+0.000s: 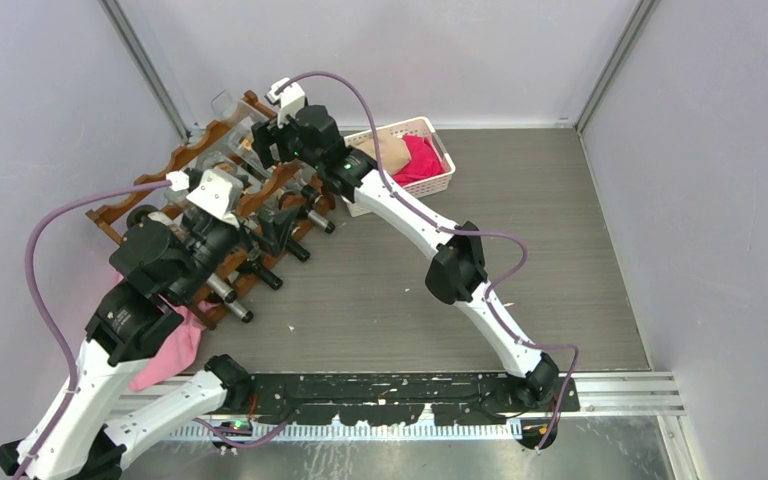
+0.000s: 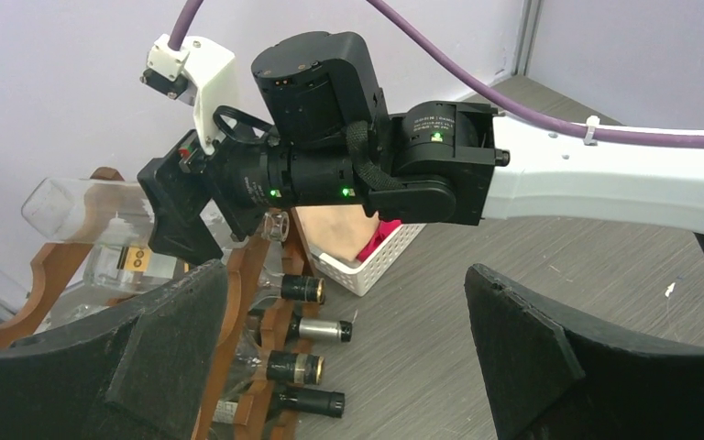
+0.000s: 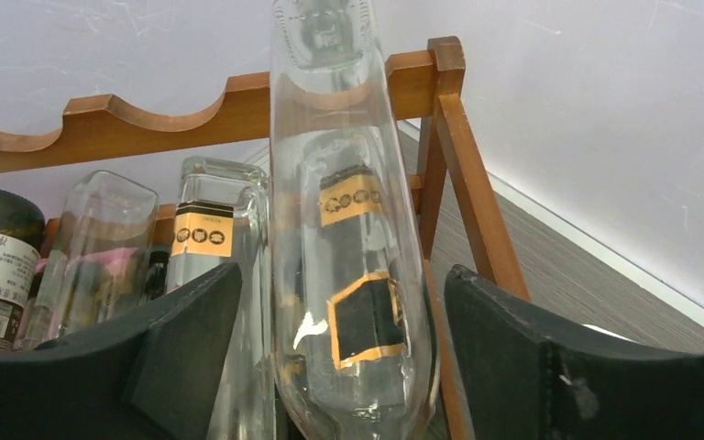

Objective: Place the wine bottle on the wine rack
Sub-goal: Place the wine bottle in the wine rack.

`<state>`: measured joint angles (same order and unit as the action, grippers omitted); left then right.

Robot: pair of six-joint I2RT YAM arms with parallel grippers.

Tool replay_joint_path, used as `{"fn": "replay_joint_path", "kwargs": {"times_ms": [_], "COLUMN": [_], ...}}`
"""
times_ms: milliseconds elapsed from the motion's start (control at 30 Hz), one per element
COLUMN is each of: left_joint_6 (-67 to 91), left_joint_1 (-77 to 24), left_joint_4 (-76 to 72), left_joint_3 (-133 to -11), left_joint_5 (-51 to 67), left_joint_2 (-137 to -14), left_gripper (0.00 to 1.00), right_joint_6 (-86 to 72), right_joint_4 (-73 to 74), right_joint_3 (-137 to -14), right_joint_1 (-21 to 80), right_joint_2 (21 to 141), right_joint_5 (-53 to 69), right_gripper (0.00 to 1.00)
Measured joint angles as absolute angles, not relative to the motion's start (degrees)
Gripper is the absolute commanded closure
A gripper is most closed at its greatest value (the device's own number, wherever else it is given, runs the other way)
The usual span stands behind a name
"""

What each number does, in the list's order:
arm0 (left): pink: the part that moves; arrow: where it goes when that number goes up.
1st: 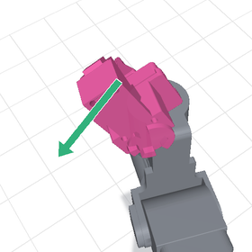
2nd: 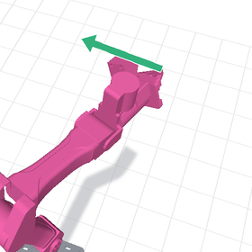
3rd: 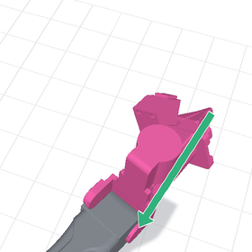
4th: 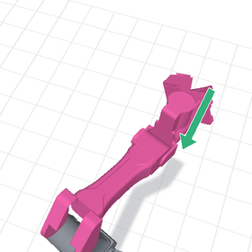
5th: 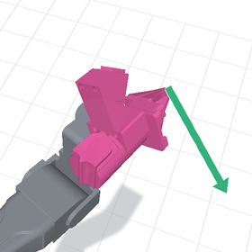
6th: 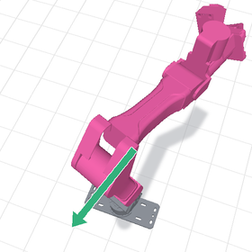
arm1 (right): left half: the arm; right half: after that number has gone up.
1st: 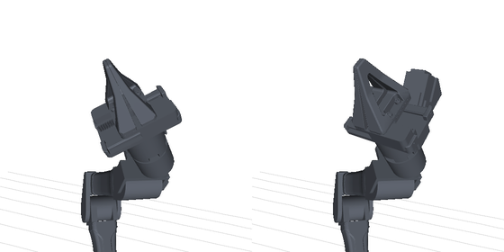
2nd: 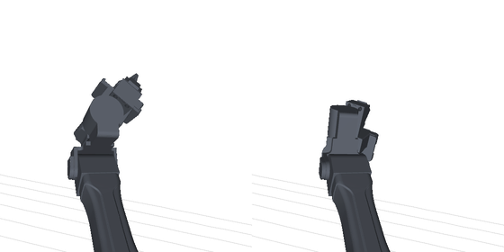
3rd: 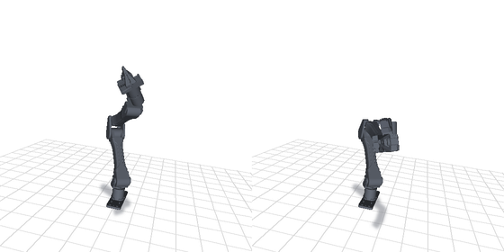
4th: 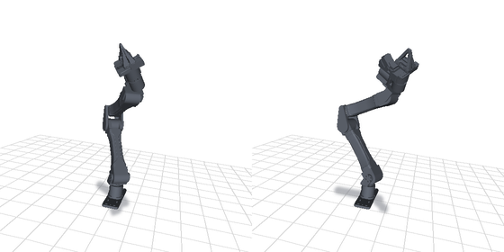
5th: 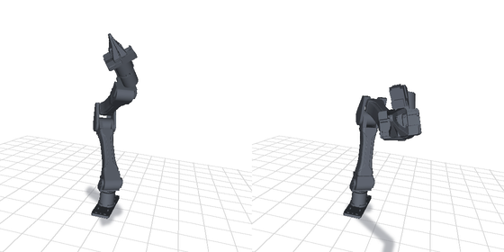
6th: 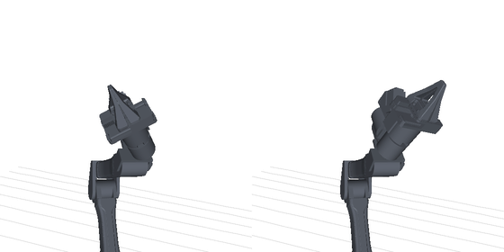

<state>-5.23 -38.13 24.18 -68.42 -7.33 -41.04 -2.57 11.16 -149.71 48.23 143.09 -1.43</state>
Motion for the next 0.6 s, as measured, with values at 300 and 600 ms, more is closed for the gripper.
{"fn": "replay_joint_path", "kwargs": {"times_ms": [300,600], "left_joint_6": [-5.3,-3.9], "left_joint_1": [-38.1,-38.0], "left_joint_4": [24.2,24.2], "left_joint_3": [-68.1,-68.5], "left_joint_5": [-8.0,-6.9], "left_joint_2": [-40.6,-38.8], "left_gripper": [0.00,0.00], "right_joint_6": [-3.4,-6.5], "right_joint_4": [9.9,7.5], "right_joint_3": [-144.4,-133.1], "right_joint_1": [48.6,47.5], "right_joint_2": [139.2,125.4], "right_joint_5": [-1.3,1.1], "right_gripper": [0.00,0.00]}}
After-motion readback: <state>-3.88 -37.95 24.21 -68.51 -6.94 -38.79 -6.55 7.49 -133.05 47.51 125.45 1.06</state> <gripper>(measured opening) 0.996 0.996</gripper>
